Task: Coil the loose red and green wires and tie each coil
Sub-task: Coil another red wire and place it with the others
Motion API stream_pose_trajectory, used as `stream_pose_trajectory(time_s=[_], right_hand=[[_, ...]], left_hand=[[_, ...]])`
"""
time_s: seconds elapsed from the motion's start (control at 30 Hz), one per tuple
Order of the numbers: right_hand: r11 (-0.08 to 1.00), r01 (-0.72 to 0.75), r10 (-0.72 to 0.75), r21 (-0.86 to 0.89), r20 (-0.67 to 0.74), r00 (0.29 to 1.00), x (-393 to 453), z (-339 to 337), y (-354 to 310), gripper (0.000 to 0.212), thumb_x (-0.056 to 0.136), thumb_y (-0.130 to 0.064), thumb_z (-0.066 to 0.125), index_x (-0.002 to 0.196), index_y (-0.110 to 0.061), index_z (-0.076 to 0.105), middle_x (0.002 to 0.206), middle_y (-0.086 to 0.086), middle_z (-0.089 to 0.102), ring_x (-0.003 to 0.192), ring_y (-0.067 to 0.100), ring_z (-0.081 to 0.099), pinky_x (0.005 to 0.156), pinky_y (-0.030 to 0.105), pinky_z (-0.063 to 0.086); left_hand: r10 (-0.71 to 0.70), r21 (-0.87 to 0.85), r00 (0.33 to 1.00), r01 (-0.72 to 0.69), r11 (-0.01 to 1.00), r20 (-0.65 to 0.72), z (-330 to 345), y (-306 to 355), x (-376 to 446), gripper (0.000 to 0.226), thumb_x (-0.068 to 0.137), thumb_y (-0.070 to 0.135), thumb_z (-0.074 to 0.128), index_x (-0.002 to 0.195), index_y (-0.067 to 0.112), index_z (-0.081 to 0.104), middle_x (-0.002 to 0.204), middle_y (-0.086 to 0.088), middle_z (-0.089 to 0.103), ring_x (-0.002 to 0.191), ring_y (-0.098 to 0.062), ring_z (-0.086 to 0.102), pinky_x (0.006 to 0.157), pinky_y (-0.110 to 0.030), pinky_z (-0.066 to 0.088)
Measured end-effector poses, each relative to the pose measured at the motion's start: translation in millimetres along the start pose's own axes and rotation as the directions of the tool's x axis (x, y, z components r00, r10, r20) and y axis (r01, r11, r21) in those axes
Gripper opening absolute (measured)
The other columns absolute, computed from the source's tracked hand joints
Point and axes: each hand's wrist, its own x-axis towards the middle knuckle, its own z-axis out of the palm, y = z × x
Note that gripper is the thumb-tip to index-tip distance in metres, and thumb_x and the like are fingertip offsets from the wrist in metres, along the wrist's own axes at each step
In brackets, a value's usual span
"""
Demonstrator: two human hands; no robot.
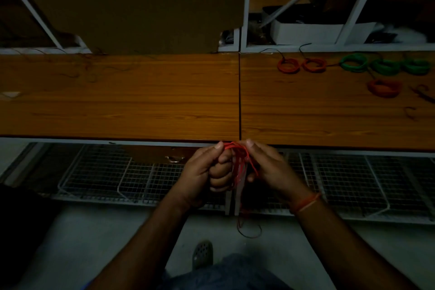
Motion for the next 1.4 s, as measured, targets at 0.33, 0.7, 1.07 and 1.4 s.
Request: stream_pose_trajectory(time_s=[0.33,0.7,1.07,1.4], right_hand=[[0.983,0.082,-0.074,0.165,-0.053,0.996,-5,15,14,0.034,0.105,-0.032,0.049,0.102,-0.004,0.068,0.063,-0.005,0.05,0.051,0.004,0.044,0.045,0.016,0.034],[0.983,0.18,-0.181,-0.024,-0.062,0.981,5,15,7,0.031,0.099,-0.046,0.046,0.076,-0.032,0.062,0.065,-0.006,0.052,0.062,0.013,0.051,0.058,0.026,0.04],[0.975,0.218,-0.215,0.04,-0.067,0.974,0,12,13,0.031,0.098,-0.046,0.048,0.08,-0.024,0.061,0.064,-0.003,0.053,0.059,0.014,0.052,0.056,0.029,0.042],[0.992,0.125,-0.122,-0.002,-0.241,0.963,-34,-51,75,0.001,0.097,-0.02,0.067,0.097,-0.02,0.066,0.078,0.006,0.061,0.07,0.02,0.062,0.064,0.032,0.057]], left_hand=[[-0.046,-0.145,0.987,0.023,0.989,-0.157,-1,-17,14,0.03,0.097,0.035,0.048,0.076,0.015,0.053,0.048,0.01,0.029,0.036,-0.003,0.023,0.036,-0.016,0.025],[-0.083,-0.234,0.954,0.014,0.972,-0.287,14,-1,16,0.046,0.098,0.044,0.038,0.066,0.015,0.055,0.044,0.01,0.027,0.037,-0.005,0.013,0.038,-0.019,0.012],[-0.082,-0.297,0.995,0.061,0.953,-0.058,12,-7,10,0.027,0.099,0.032,0.046,0.083,0.015,0.059,0.056,0.011,0.023,0.044,-0.004,0.017,0.046,-0.02,0.017],[0.134,-0.62,0.968,-0.24,0.747,-0.213,-43,30,-11,0.039,0.109,0.024,0.03,0.082,0.01,0.055,0.057,0.005,0.039,0.049,-0.007,0.027,0.048,-0.025,0.033]])
